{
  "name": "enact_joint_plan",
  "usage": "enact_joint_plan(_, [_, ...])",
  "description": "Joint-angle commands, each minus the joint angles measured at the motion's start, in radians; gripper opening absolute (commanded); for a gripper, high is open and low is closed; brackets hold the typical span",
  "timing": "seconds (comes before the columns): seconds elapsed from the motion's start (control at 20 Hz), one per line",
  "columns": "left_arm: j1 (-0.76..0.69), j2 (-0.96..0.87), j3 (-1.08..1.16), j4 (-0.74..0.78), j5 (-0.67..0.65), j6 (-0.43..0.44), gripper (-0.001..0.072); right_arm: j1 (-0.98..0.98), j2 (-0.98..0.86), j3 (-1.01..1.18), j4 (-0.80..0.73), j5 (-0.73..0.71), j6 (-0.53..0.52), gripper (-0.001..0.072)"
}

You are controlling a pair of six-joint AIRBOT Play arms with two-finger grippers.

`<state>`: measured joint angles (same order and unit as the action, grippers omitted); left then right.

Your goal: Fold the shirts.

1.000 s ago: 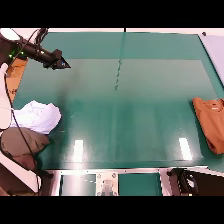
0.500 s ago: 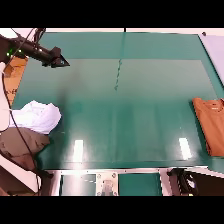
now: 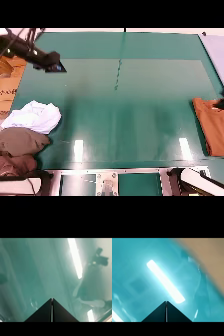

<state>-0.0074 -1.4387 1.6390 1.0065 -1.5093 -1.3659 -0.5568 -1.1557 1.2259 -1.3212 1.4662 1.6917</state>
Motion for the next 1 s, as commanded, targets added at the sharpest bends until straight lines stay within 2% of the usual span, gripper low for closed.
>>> enact_joint_plan(0.0, [-0.038, 0.222, -0.35, 0.066, 0.068, -0.022, 0.0024, 0.334, 0.1, -0.113, -0.003, -0.103, -0.013, 0.0018])
enact_joint_plan(0.15, [-0.038, 0.374, -0.587, 0.138, 0.108, -0.043, 0.0024, 0.536, 0.135, -0.23, -0.003, -0.178, -0.009, 0.0017])
enact_joint_plan(0.35, [-0.038, 0.428, -0.655, 0.211, 0.096, -0.048, 0.0026, 0.681, 0.134, -0.264, 0.0, -0.282, -0.009, 0.0018])
enact_joint_plan(0.95, [-0.038, 0.428, -0.655, 0.21, 0.114, -0.048, 0.0026, 0.726, 0.134, -0.264, 0.005, -0.281, -0.009, 0.0018])
